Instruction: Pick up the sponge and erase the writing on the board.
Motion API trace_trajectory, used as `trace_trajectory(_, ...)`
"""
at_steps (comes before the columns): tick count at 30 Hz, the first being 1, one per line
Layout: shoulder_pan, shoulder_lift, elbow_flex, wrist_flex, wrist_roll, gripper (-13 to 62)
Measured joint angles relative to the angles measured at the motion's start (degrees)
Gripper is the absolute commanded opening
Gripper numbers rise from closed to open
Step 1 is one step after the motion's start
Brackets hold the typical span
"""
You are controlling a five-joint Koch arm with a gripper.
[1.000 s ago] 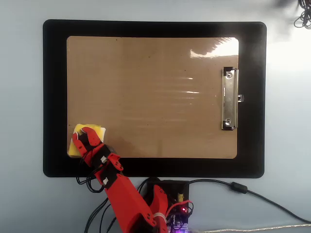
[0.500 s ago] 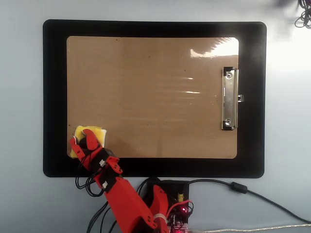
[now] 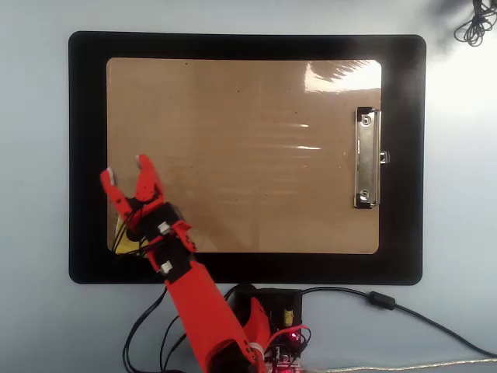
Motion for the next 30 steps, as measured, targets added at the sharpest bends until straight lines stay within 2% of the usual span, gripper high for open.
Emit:
trace_trajectory(3,9.2,10.5,-0.3,16.6,17.2,30.5)
trace_trajectory(6,22.1,22.9,-1.5,49.7,32.0,30.6)
trace_trajectory(10,28.3,27.3,-4.2,87.3,36.1,30.9)
trace_trajectory(12,29.1,27.3,-1.5,94.1,35.9,31.9)
trace_trajectory(15,30.8,26.9,6.6,90.8,36.0,34.1)
trace_trajectory(17,31.8,24.9,14.9,78.8,35.8,34.2)
trace_trajectory(20,32.0,22.9,18.0,67.5,35.8,33.9)
trace_trajectory(30,32.1,27.2,18.5,68.0,35.8,34.2)
